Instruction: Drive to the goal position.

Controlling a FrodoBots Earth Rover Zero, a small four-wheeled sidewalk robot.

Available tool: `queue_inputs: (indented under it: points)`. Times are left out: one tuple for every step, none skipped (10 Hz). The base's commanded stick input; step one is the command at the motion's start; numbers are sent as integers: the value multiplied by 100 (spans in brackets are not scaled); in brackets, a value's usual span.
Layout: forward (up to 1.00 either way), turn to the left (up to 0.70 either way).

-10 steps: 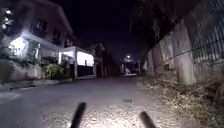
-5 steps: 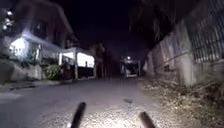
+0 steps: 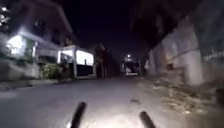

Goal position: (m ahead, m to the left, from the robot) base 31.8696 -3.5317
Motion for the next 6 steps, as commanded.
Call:
queue_inputs:
  points:
    - [100, 2]
    - [100, 2]
    - [100, -38]
    - [100, -38]
    - [100, 2]
    - [100, 2]
